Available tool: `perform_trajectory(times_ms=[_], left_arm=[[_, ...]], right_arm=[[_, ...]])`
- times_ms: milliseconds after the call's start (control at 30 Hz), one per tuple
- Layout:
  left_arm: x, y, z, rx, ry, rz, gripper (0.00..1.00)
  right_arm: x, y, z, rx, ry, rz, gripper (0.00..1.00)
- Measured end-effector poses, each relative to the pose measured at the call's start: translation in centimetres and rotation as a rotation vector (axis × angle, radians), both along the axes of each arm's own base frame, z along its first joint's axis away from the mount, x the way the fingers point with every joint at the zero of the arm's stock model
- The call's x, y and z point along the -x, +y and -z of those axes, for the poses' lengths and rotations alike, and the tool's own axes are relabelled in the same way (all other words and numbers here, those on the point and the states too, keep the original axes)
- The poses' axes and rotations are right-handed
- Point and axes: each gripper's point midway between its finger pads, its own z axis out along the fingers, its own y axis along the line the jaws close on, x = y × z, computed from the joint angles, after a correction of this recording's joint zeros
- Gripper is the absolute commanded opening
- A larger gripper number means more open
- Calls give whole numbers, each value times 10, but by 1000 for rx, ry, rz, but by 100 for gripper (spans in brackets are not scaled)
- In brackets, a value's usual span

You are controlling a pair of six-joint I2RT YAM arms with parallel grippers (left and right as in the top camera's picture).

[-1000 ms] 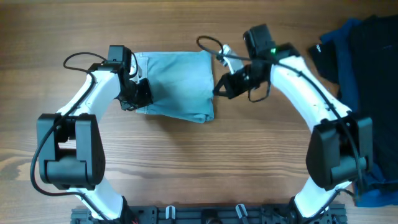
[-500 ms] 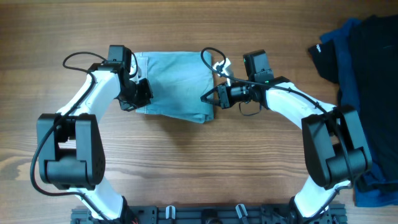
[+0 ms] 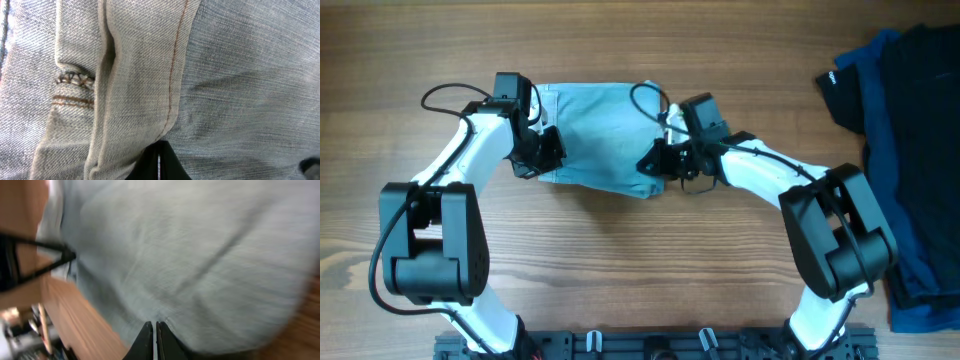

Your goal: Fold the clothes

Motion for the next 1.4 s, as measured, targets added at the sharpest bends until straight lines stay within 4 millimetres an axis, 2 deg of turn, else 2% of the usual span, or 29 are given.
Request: perform_trajectory(times_ms=[67,200,400,433,467,600,667,767,833,967,1000,1067,1100,1133,1167,1200,1267,1300,1367,1400], left_arm=[[0,0,0,0,0,0,4],[0,1,0,-6,-1,-1,4],[0,1,0,-8,-1,-1,4],[0,1,0,-8,-1,-1,4],[0,1,0,-8,-1,-1,4],[0,1,0,-8,-1,-1,4],[0,1,0,-8,-1,-1,4],[0,1,0,-8,-1,-1,4],[0,1,0,-8,-1,-1,4],[0,1,0,-7,-1,-1,4],[0,1,0,-7,-1,-1,4],[-2,1,-6,-3,-16,-1,4],[-7,1,-15,-2,-48,-6,4],[-25,0,-41,4,-144,-17,4],[-41,-1,-65,11,-240,-27,4],[-62,-2,-103,26,-378,-41,4],[-85,-3,-166,53,-587,-65,4],[-92,-4,-191,66,-667,-78,4],[-99,-4,-196,76,-697,-90,4],[-109,-5,-187,79,-697,-93,4]], right_arm=[[-3,-1,10,-3,50,48,4],[-2,14,25,-119,174,72,4],[2,15,17,-158,217,67,4],[3,15,12,-161,205,62,4],[1,15,-1,-172,170,52,4],[-34,10,-93,-281,-161,25,4],[-48,0,-104,-279,-220,60,4],[-63,-11,-90,-222,-244,117,4],[-70,-11,-81,-211,-274,116,4],[-69,-13,-35,-152,-220,109,4],[-68,-14,-30,-141,-225,96,4],[-70,-14,-35,-139,-263,75,6],[-71,-17,-42,-140,-281,75,11],[-74,-22,-54,-148,-307,80,26],[-78,-29,-67,-155,-332,89,33],[-82,-40,-84,-162,-364,106,54],[-90,-71,-108,-161,-394,163,99],[-95,-92,-115,-146,-403,202,99],[-99,-123,-111,-120,-369,264,100],[-99,-141,-103,-98,-334,306,99]])
